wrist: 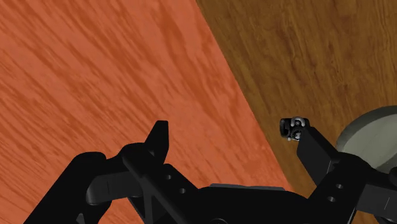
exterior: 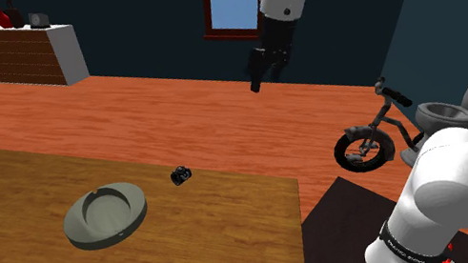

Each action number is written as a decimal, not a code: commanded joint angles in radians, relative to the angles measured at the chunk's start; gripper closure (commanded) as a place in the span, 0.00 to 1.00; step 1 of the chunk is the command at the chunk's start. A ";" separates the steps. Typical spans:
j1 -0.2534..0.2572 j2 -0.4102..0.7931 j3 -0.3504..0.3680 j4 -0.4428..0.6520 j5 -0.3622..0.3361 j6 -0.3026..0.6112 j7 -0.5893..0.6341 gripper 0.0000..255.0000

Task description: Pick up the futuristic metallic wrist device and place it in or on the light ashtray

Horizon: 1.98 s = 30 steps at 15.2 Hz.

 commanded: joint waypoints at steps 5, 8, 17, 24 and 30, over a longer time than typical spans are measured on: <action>0.011 0.186 0.073 0.018 0.007 0.128 0.083 0.00; 0.015 0.289 0.107 0.051 0.000 0.178 0.129 0.00; 0.039 0.625 0.184 0.214 -0.072 0.284 0.278 0.00; 0.092 0.904 0.197 0.407 -0.152 0.309 0.387 0.00; 0.106 0.970 0.191 0.419 -0.172 0.353 0.406 0.00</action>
